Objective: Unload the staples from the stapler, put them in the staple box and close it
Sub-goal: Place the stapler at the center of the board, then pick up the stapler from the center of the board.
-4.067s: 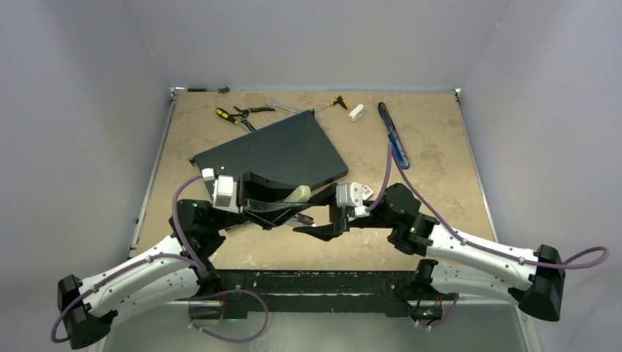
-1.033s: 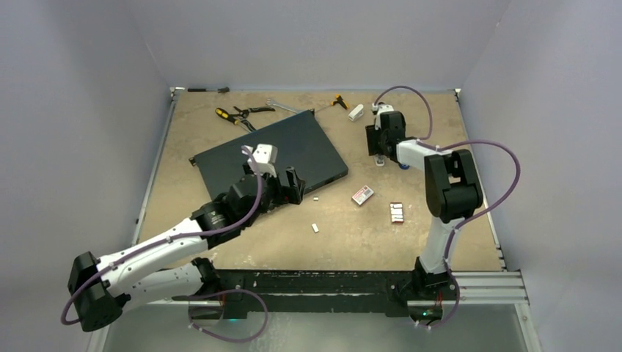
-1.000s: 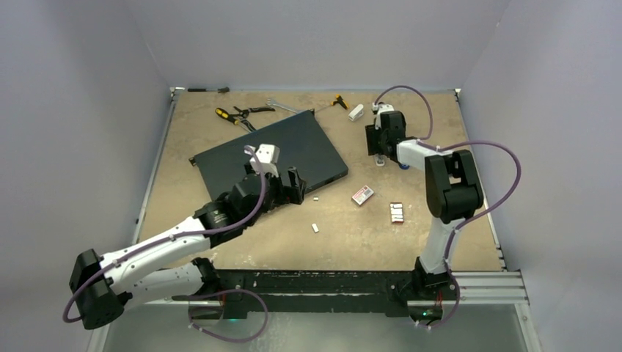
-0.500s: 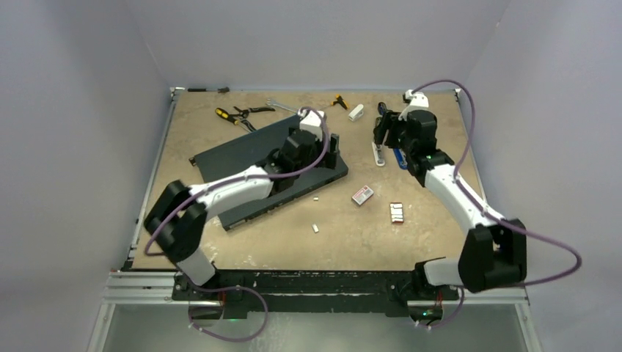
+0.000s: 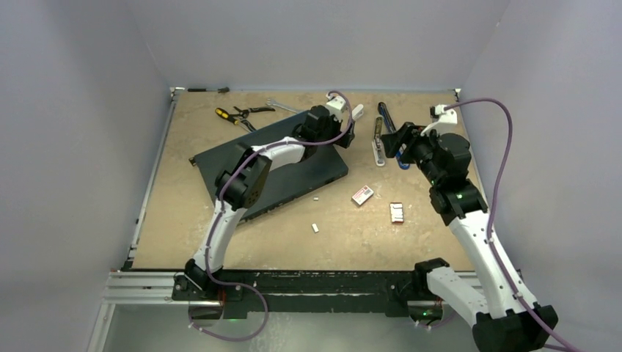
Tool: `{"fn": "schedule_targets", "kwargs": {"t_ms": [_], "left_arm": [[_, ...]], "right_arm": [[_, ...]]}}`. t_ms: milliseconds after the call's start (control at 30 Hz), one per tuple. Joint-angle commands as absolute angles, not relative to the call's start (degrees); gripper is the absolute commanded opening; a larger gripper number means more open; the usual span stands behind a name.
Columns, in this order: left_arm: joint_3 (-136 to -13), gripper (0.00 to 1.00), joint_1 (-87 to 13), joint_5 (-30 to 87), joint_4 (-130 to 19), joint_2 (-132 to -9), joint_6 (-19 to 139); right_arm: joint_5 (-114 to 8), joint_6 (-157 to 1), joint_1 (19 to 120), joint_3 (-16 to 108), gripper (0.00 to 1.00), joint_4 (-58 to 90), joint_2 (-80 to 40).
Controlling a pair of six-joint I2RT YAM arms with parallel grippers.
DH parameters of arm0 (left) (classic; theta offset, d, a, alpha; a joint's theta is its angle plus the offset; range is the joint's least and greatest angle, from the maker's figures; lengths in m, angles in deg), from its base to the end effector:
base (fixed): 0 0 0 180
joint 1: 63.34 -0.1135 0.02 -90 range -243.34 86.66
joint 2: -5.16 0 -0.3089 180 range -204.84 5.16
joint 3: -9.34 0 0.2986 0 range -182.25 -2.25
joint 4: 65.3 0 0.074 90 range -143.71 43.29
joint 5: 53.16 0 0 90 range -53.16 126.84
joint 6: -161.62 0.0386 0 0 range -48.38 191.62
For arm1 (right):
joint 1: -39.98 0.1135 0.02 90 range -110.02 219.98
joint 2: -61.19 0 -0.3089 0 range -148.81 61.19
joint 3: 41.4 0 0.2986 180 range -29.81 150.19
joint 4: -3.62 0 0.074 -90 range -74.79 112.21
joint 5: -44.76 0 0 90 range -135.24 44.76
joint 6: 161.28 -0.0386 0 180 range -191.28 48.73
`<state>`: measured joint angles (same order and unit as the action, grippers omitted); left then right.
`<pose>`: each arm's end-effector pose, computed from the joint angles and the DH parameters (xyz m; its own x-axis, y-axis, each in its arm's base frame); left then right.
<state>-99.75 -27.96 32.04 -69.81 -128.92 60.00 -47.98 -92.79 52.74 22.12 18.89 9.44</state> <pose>0.4962 -0.3563 0.1699 -0.4085 0.0439 -0.9117 0.5703 0.7922 -0.2174 0.2273 0.0534 0.4101 -0.1533 0.3408 -0.9275 -0.2267 0.9015 0.3687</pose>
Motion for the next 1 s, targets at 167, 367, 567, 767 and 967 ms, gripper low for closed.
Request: {"fn": "schedule_targets", "kwargs": {"t_ms": [167, 367, 567, 767, 967], "left_arm": [[-119.1, 0.96, -28.9, 31.3, -67.1, -140.3, 68.6], [-128.6, 0.96, -29.8, 30.5, -66.9, -147.9, 67.9], [-132.2, 0.93, -30.1, 30.5, -72.6, -153.2, 66.5], [-136.0, 0.87, -30.6, 27.7, -75.9, -157.6, 65.0], [-138.5, 0.78, -30.6, 25.7, -80.9, -161.6, 62.5]], "right_arm": [[-50.4, -93.3, 53.1, 19.9, 0.7, 22.9, 11.8], [-50.5, -92.8, 53.1, 20.4, 0.71, 23.3, 11.3], [-50.7, -92.5, 53.1, 20.3, 0.71, 23.7, 11.1], [-50.6, -92.5, 53.1, 20.4, 0.7, 24.6, 11.4], [-50.6, -93.0, 53.1, 20.2, 0.66, 25.5, 12.9]]}}
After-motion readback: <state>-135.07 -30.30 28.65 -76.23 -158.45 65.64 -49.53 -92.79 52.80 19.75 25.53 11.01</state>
